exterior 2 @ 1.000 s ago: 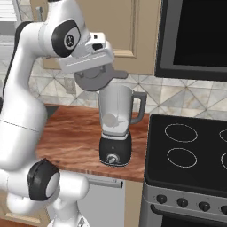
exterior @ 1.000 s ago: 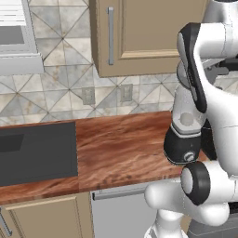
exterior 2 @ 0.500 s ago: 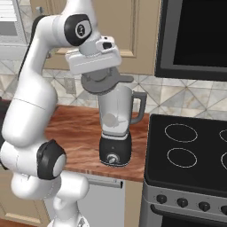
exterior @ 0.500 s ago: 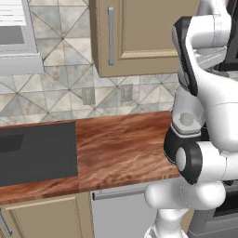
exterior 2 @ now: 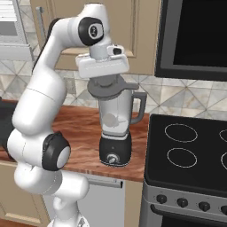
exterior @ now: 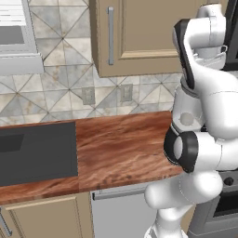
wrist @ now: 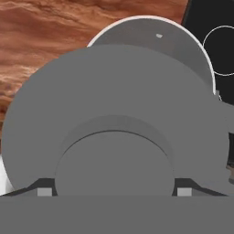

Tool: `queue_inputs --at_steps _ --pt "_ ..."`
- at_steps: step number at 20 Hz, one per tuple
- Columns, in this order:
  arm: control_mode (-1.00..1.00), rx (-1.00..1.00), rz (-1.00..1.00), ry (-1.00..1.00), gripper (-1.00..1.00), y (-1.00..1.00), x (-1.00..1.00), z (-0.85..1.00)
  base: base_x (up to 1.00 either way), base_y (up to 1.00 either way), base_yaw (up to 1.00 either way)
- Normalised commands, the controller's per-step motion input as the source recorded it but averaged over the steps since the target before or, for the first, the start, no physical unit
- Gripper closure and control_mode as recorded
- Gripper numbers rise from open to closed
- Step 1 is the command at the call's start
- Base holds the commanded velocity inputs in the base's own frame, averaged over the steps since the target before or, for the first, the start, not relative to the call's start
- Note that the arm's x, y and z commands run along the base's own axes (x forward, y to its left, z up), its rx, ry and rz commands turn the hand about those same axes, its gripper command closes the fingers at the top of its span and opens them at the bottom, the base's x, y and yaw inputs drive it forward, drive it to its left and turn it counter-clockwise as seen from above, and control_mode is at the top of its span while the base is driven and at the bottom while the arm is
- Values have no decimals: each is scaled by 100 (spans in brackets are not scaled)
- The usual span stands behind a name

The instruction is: Open the blender lid, put the peach in the blender, close the lid, and start the blender.

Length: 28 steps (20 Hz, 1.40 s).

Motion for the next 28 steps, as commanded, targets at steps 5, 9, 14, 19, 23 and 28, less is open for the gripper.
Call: queue_inputs --at_steps 5,9,14,19,23,28 --pt "-100 0 0 5 100 0 11 -13 0 0 0" --pt "-100 0 0 3 100 -1 25 -3 0 0 0" --pt "-100 0 1 0 100 -18 28 0 0 0 0" --pt "-100 0 1 0 100 -24 12 0 0 0 0" --pt "-100 0 2 0 100 -5 15 0 0 0 0" --pt "-100 0 1 0 100 0 15 0 0 0 0"
